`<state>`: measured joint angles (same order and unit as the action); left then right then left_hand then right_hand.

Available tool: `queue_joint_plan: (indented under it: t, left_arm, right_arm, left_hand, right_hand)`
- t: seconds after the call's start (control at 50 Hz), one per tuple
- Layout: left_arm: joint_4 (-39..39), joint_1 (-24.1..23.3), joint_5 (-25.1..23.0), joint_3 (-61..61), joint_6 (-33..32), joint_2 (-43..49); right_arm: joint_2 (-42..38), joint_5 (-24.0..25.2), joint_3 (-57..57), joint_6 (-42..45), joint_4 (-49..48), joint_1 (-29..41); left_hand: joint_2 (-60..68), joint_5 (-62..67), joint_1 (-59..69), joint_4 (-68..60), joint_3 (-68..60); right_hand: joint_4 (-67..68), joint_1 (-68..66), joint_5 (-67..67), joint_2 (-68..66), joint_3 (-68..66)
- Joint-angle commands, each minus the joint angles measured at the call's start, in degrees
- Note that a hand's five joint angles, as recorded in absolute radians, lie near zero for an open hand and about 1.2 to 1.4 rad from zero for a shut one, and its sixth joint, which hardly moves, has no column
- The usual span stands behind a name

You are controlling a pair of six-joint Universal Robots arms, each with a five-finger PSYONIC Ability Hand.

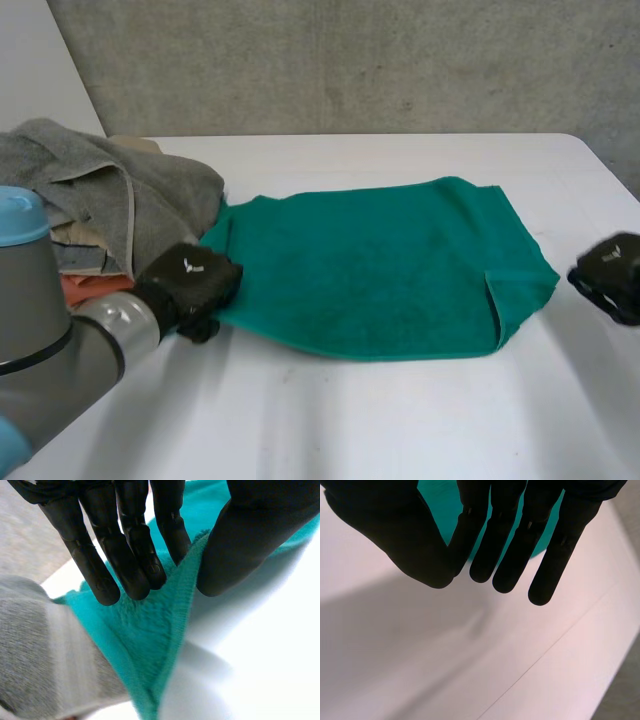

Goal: Fold the laundry.

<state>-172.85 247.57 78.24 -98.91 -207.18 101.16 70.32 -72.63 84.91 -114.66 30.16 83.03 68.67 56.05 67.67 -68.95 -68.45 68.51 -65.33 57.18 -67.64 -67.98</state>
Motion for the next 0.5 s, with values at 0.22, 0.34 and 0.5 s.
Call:
queue_joint_plan:
  t: [0.22,0.34,0.5]
  left_arm:
    - [-5.7,-0.9,4.5,8.0,-4.2,6.5]
    - [-5.8,-0.9,5.6,11.7,-3.2,9.8]
    - [-5.5,-0.3,6.4,15.8,-3.2,12.7]
  right_arm:
    - [-3.7,22.2,-0.7,0.5,-13.7,3.9]
    - [-10.0,22.8,-5.7,6.7,-10.3,7.0]
    - [-17.1,17.7,-11.2,13.9,-5.7,9.3]
  left_hand:
    - [11.3,13.9,12.3,-11.1,-11.6]
    - [11.3,13.9,12.3,-11.1,-11.6]
    - [11.3,13.9,12.3,-11.1,-11.6]
  right_hand:
    - [-34.6,31.5,-33.3,33.8,34.1]
    - [-34.8,31.6,-33.5,33.9,34.3]
    - [-37.0,33.8,-35.6,36.1,36.5]
